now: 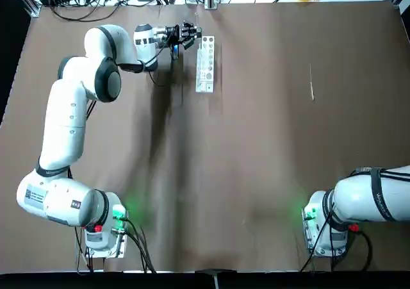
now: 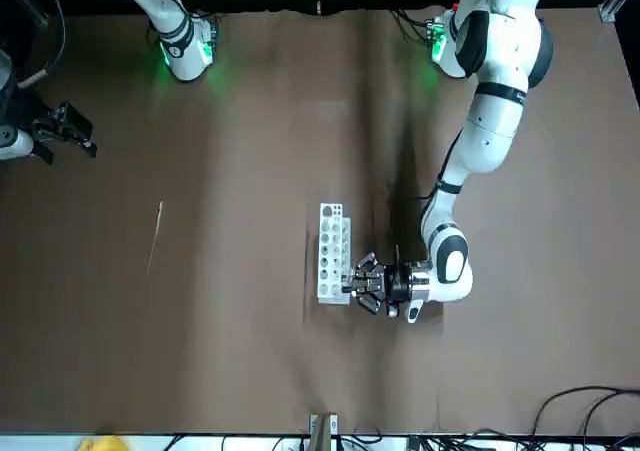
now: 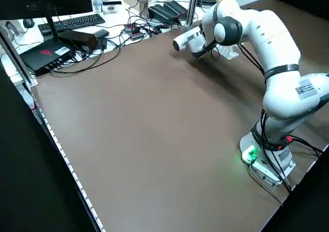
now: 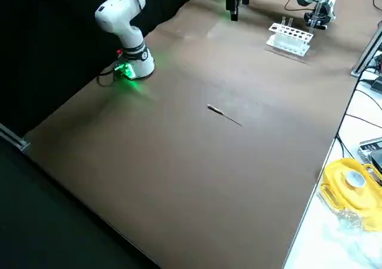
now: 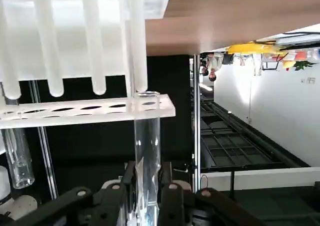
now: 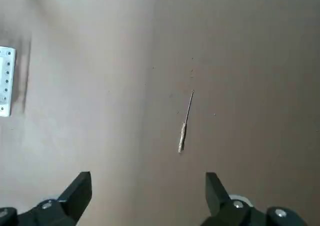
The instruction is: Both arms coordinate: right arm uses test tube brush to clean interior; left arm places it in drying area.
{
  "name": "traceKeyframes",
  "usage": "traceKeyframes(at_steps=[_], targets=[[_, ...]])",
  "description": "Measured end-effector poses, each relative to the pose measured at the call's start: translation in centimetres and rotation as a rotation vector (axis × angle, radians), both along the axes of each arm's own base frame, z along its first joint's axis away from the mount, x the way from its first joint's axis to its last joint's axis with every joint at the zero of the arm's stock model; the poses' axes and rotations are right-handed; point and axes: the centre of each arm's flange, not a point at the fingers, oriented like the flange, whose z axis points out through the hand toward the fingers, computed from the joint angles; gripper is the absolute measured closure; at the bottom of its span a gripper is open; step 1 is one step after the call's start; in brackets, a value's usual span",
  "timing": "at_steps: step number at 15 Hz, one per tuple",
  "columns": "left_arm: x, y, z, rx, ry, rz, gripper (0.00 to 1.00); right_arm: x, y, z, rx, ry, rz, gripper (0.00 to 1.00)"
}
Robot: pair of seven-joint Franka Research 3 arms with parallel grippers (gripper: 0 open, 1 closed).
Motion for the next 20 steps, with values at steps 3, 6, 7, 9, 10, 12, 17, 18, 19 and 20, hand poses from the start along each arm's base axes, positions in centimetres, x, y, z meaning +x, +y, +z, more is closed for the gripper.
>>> traceKeyframes(at_steps=[3, 6, 7, 9, 10, 12, 17, 18, 19, 20], targets=[[0.03, 0.00, -0.02, 0.000, -0.009, 0.001, 0.77, 0.00, -0.02, 0.00, 0.000, 0.000, 0.000, 0.00], [0.00, -0.01, -0.19, 0.000, -0.010, 0.001, 0.77, 0.03, -0.18, 0.02, 0.000, -0.002, -0.003, 0.00], [-0.02, -0.02, -0.28, 0.001, -0.009, 0.001, 0.77, 0.03, -0.21, 0.03, 0.000, -0.003, -0.004, 0.00], [0.02, -0.02, -0.25, 0.000, -0.012, 0.001, 0.77, 0.04, -0.22, 0.03, 0.000, -0.003, -0.004, 0.00], [0.06, -0.04, -0.19, 0.000, -0.014, 0.001, 0.77, 0.04, -0.23, 0.03, 0.000, -0.003, -0.004, 0.00], [0.12, -0.05, -0.20, 0.000, -0.016, 0.001, 0.77, 0.04, -0.25, 0.03, 0.000, -0.003, -0.005, 0.00], [0.10, -0.05, -0.45, 0.000, -0.014, 0.002, 0.77, 0.05, -0.35, 0.04, 0.000, -0.004, -0.006, 0.00], [0.10, -0.05, -0.45, 0.000, -0.015, 0.002, 0.77, 0.05, -0.40, 0.04, 0.001, -0.004, -0.007, 0.00], [0.10, -0.05, -0.45, 0.000, -0.015, 0.002, 0.77, 0.05, -0.48, 0.04, 0.001, -0.005, -0.009, 0.00], [0.10, -0.05, -0.45, 0.000, -0.015, 0.002, 0.77, 0.05, -0.55, 0.04, 0.001, -0.005, -0.010, 0.00]])
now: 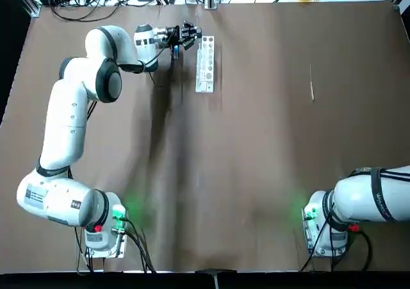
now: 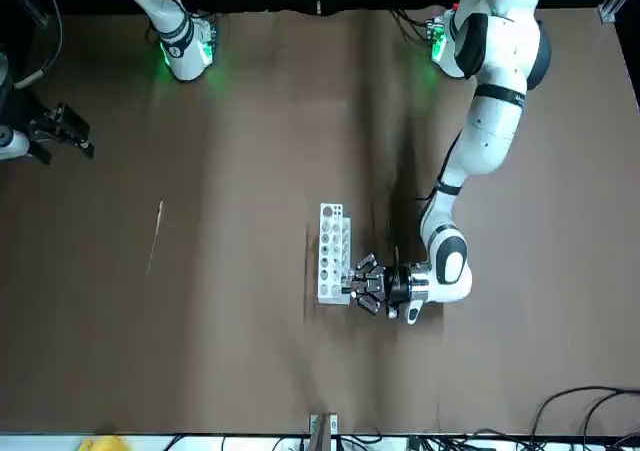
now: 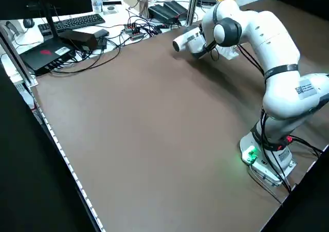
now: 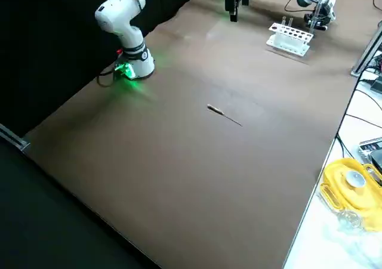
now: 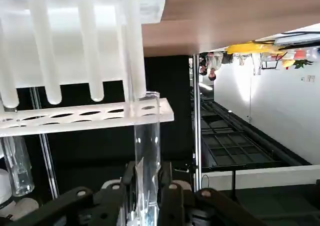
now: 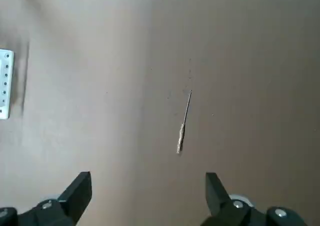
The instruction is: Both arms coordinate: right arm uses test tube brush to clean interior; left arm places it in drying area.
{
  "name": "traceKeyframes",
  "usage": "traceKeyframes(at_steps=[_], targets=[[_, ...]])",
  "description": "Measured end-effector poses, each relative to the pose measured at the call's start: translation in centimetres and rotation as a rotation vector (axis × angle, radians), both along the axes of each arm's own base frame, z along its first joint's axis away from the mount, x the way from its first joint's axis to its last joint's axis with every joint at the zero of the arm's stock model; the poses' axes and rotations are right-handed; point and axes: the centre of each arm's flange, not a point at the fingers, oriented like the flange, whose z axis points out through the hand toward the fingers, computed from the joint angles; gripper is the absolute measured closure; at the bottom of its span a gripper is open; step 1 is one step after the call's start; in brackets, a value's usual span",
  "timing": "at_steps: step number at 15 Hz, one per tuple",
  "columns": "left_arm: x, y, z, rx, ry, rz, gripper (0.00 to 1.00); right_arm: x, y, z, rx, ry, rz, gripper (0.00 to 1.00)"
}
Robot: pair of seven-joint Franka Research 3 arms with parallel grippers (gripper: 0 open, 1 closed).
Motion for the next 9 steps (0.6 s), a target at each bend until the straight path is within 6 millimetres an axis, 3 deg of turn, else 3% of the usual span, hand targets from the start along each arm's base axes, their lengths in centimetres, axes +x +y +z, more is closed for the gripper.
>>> traceKeyframes(at_steps=[9], targets=[[-0.15, 0.12, -0.96, 0.004, -0.011, 0.003, 0.77, 0.01, -0.30, 0.01, 0.000, -0.001, -0.005, 0.00]])
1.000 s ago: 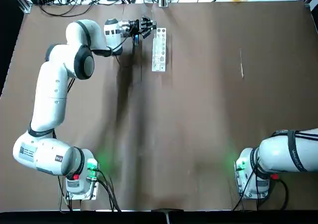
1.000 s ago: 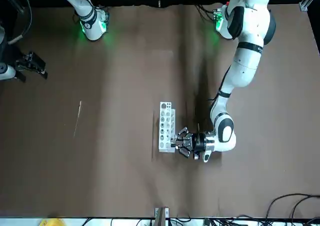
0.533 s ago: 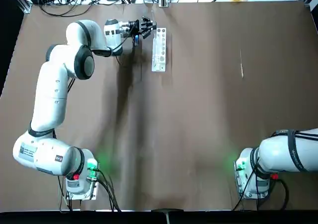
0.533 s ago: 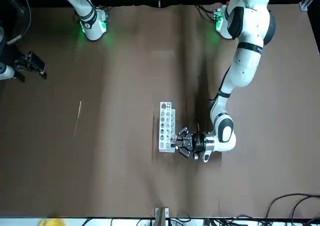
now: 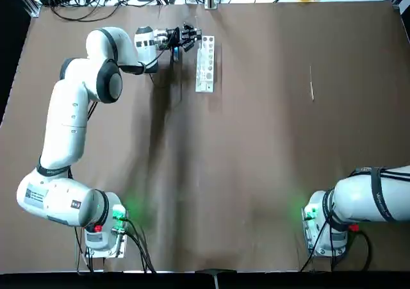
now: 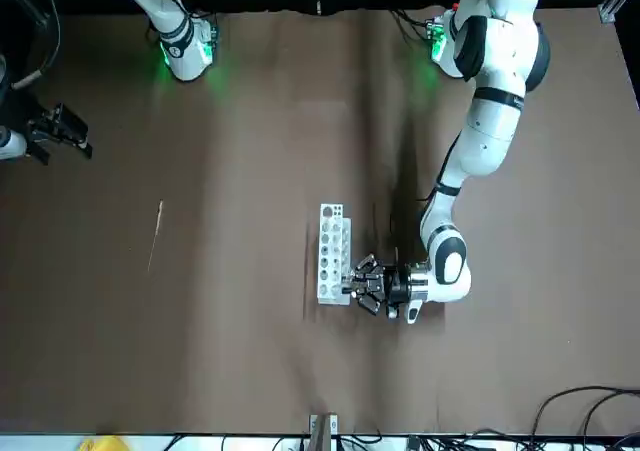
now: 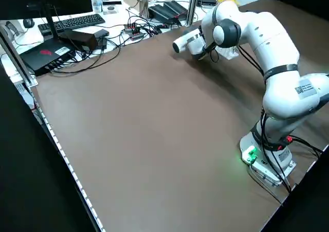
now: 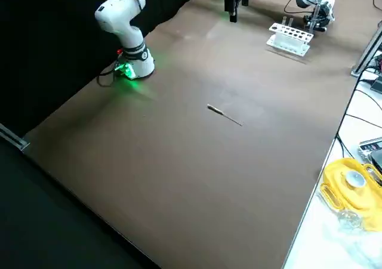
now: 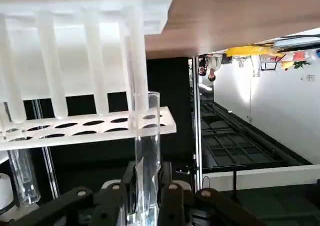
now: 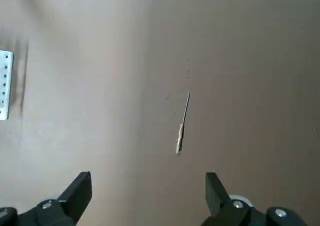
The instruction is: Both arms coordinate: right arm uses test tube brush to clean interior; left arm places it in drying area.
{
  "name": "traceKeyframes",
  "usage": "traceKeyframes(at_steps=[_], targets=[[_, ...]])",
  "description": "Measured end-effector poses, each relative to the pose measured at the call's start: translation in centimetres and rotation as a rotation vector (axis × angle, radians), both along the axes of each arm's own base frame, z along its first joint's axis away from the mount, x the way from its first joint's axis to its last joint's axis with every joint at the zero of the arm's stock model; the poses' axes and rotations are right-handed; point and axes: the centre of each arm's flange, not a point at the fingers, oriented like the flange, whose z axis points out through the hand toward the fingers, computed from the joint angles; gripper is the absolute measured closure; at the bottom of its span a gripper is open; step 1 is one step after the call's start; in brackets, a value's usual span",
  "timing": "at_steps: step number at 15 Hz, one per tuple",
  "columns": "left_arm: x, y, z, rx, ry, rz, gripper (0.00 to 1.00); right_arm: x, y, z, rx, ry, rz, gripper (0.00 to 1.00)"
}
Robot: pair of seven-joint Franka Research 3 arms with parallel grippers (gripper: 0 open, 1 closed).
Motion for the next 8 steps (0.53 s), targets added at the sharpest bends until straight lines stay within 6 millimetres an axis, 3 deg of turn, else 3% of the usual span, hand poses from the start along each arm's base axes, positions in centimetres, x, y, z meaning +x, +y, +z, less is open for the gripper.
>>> traceKeyframes(at_steps=[4, 6, 7, 8], targets=[[0.07, -0.01, -0.03, -0.001, -0.002, 0.000, 0.76, 0.00, -0.20, 0.00, 0.000, 0.000, -0.004, 0.00], [0.08, -0.01, -0.02, -0.001, -0.002, 0.000, 0.60, 0.00, -0.22, 0.00, 0.000, 0.000, -0.004, 0.00], [0.12, 0.00, 0.03, -0.001, -0.003, 0.001, 0.41, 0.00, -0.25, 0.00, 0.000, 0.000, -0.004, 0.00], [0.16, 0.00, 0.08, -0.001, -0.005, 0.001, 0.32, 0.00, -0.26, 0.00, 0.000, 0.000, -0.005, 0.00]])
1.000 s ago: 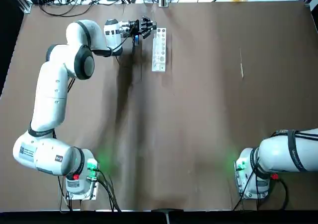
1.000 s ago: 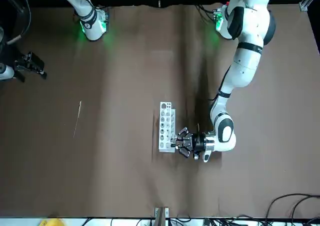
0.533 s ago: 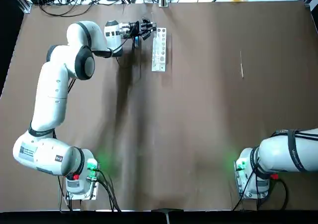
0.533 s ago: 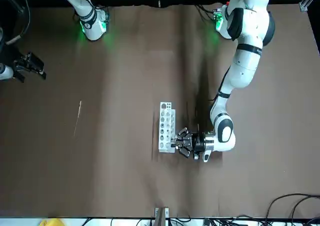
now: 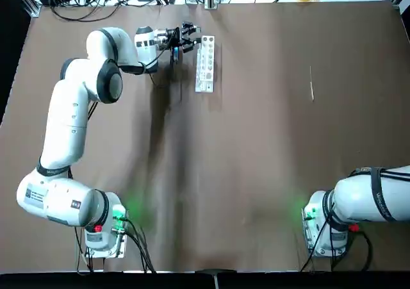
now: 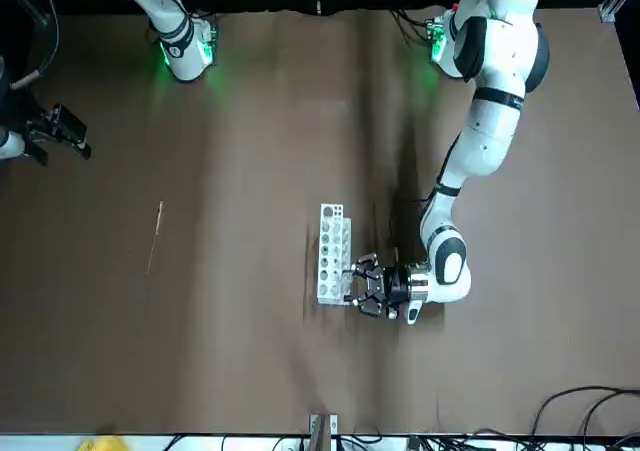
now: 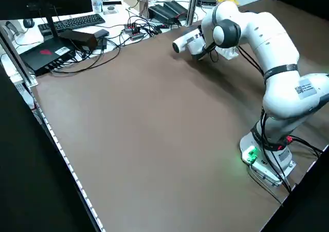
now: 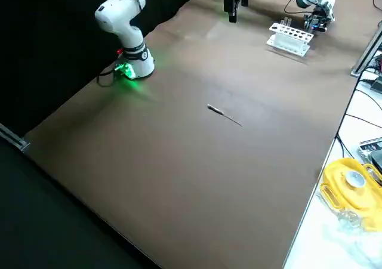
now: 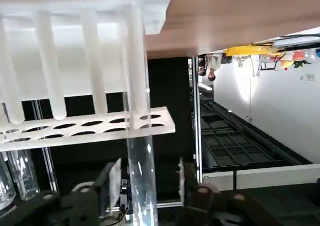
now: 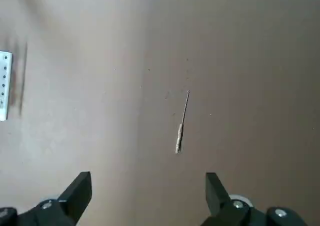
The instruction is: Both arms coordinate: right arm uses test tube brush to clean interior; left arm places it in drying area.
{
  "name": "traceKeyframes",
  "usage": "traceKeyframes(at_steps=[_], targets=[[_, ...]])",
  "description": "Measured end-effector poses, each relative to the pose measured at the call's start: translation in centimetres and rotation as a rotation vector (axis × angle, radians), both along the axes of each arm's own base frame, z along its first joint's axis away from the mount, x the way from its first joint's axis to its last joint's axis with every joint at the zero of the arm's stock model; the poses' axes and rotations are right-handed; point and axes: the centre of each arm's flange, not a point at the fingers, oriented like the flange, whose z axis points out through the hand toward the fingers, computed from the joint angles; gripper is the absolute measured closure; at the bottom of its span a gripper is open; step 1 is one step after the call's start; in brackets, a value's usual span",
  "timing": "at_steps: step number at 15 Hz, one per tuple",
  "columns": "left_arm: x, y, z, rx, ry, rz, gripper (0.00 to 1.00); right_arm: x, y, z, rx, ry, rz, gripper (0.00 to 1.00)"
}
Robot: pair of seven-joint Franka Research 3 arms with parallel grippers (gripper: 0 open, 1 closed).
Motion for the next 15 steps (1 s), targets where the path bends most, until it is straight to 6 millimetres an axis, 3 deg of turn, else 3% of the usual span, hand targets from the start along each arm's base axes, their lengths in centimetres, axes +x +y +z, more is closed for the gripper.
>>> traceKeyframes(at_steps=[4, 7, 10, 15], targets=[[0.2, 0.0, 0.3, -0.002, -0.006, 0.002, 0.00, 0.0, 0.0, 0.0, 0.000, 0.000, 0.000, 0.00], [1.5, 0.8, 2.5, -0.013, -0.039, 0.008, 0.00, 0.0, 0.0, -0.1, 0.000, 0.002, 0.001, 0.00], [2.9, 2.7, 7.7, 0.000, -0.082, -0.052, 0.00, 0.3, 0.2, -0.6, -0.001, 0.011, 0.004, 0.00], [2.7, 4.8, 17.2, 0.121, -0.136, -0.234, 0.00, 0.5, 0.5, -0.9, -0.002, 0.018, 0.018, 0.00]])
